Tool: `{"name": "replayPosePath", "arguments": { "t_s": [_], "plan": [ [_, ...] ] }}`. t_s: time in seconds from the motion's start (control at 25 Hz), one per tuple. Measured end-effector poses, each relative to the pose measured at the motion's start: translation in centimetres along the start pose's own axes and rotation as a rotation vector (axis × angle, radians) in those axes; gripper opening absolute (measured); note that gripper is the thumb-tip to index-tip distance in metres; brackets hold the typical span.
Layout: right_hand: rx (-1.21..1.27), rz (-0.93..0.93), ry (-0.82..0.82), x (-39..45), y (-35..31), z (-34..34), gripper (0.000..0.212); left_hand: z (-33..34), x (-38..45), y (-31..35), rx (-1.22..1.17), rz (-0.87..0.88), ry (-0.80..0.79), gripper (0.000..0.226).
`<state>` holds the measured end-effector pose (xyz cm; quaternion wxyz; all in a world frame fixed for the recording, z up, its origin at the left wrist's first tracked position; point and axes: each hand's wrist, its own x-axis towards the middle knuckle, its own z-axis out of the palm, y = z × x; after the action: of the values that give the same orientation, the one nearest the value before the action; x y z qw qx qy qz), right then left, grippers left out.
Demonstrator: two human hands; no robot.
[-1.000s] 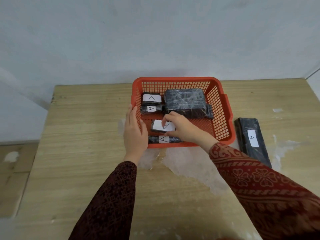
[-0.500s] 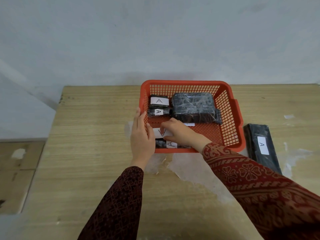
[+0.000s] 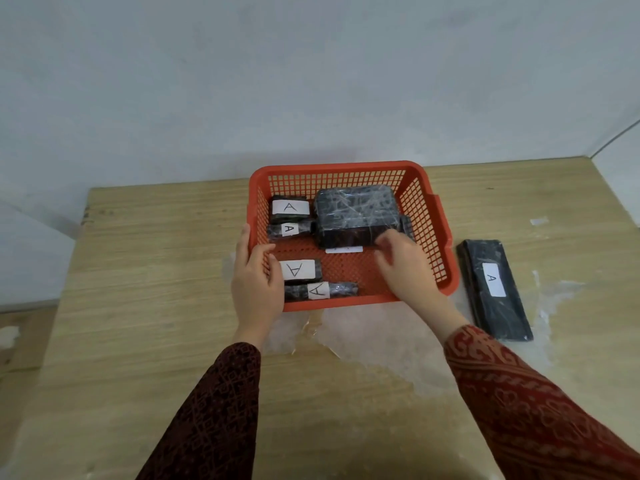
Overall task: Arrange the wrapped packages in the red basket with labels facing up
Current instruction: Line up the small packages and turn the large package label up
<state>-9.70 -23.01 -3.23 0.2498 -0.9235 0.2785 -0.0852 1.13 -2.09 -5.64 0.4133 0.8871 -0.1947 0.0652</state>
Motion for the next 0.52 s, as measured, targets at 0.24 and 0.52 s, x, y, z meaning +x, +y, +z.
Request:
{"name": "replayPosePath", "arguments": {
  "t_s": [0.24, 0.52],
  "plan": [
    [-0.2, 0.19, -0.086, 3.7, 2.4, -0.2, 0.051, 0.1, -0.1, 0.1, 0.0, -0.034, -0.022, 0.015],
    [-0.418, 0.182, -0.066, 4.1, 3.3, -0.4, 0.031, 0.1, -0.1, 0.0, -0.009, -0.034, -0.026, 0.013]
  ]
}}
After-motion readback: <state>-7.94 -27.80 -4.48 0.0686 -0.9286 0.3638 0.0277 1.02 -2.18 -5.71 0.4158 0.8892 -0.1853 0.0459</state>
